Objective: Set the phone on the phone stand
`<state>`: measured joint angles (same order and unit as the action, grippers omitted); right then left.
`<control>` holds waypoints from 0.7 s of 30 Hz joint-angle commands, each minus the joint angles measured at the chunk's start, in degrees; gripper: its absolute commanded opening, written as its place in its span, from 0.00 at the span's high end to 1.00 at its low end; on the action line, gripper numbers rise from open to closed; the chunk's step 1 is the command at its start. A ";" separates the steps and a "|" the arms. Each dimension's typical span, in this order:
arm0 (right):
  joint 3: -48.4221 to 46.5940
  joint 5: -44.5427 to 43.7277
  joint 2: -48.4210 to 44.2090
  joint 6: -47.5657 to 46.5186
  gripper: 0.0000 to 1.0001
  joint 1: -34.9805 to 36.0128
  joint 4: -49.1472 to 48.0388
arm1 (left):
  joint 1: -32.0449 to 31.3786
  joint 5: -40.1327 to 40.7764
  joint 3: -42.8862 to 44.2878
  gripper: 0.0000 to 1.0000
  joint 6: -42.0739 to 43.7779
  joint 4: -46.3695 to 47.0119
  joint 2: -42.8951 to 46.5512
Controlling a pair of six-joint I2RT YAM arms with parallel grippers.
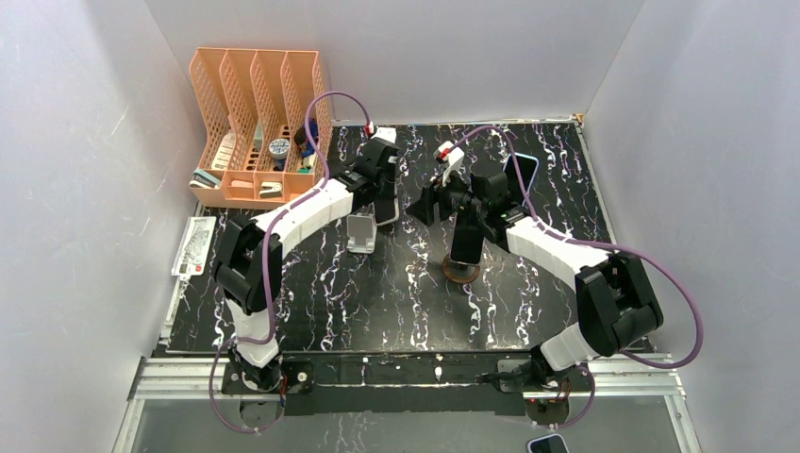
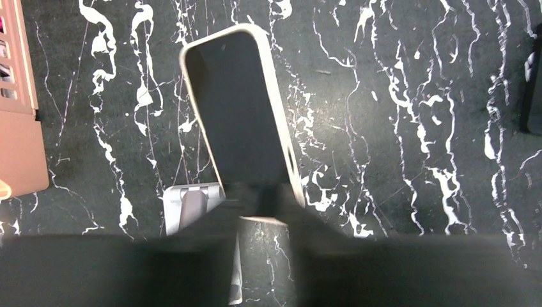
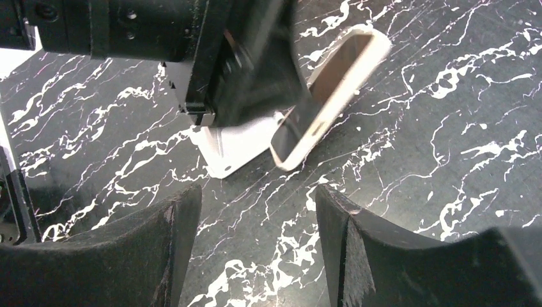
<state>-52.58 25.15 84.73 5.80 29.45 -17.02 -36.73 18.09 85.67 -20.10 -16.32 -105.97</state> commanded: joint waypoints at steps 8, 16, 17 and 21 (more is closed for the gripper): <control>-1.28 -1.87 1.30 -2.20 0.27 2.09 -3.46 | 0.78 -1.19 3.16 1.00 -0.32 -0.38 4.78; -5.79 -6.23 1.98 -0.91 0.25 2.48 -1.49 | 2.30 2.30 10.56 0.55 2.85 -6.08 -0.99; -6.56 -7.27 1.65 -0.85 0.25 2.58 -1.36 | 2.70 1.64 13.16 0.43 3.44 -7.51 -2.98; -4.79 -13.40 -3.48 -0.59 0.23 2.61 -5.54 | 3.47 1.07 30.02 0.34 5.36 -17.15 -14.32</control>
<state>-56.01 18.44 86.26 4.75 31.70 -17.78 -34.46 18.11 103.00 -17.30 -23.75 -112.14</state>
